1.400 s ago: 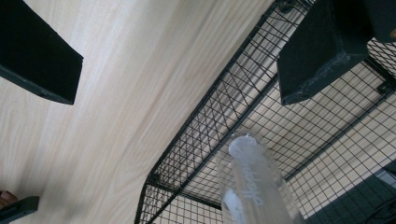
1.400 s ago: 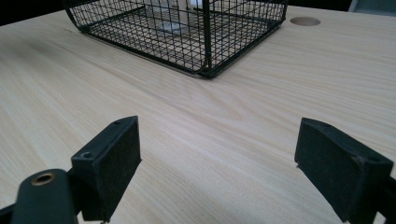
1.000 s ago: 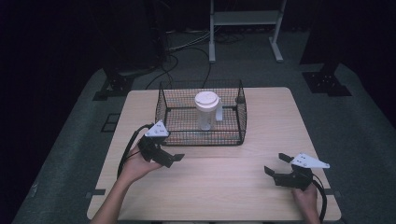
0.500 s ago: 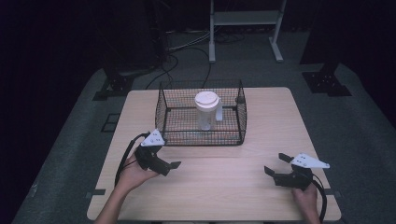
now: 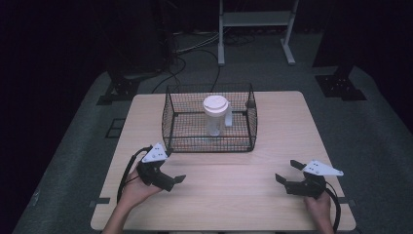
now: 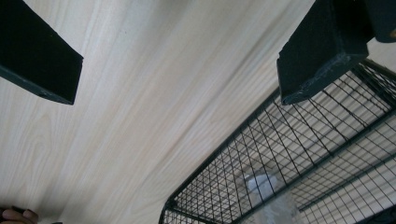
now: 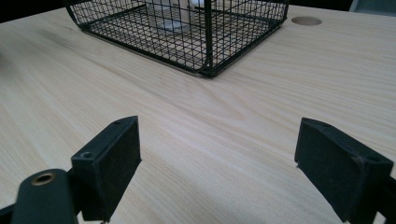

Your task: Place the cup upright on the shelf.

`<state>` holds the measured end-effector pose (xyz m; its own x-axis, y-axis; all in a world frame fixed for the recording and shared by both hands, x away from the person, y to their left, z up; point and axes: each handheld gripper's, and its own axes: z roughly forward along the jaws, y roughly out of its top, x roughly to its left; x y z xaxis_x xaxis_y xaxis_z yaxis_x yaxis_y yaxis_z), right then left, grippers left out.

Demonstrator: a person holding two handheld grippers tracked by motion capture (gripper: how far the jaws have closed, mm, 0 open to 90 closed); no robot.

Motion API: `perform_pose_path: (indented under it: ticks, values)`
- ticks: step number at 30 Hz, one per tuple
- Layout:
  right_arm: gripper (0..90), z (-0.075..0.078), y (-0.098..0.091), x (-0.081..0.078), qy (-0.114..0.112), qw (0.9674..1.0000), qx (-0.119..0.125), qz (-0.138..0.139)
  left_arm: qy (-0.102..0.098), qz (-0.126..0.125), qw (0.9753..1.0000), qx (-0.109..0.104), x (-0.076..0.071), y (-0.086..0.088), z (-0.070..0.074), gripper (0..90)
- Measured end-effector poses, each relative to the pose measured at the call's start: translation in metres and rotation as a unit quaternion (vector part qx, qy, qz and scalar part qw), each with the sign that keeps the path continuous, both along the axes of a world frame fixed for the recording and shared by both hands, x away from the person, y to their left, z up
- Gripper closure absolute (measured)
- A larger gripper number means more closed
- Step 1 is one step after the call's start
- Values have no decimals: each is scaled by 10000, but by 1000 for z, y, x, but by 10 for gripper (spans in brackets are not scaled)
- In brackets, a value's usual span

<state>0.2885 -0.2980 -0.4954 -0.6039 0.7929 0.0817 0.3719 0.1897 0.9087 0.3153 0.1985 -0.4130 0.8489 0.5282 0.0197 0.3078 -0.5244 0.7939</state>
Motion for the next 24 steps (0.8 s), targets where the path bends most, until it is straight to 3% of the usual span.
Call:
perform_pose_path:
  ticks: [13, 22, 24]
  values:
    - [135, 0, 0, 0, -18, 10000, -29, 12, -124, 96, 9995, -278, -22, 8, -13, 0]
    - [135, 0, 1, -1, -38, 10000, -61, 40, -145, 131, 9985, -512, -38, 13, -33, 0]
    - [134, 0, 1, 0, -4, 10000, -52, 37, -5, 47, 9967, -806, -38, 13, -36, 0]
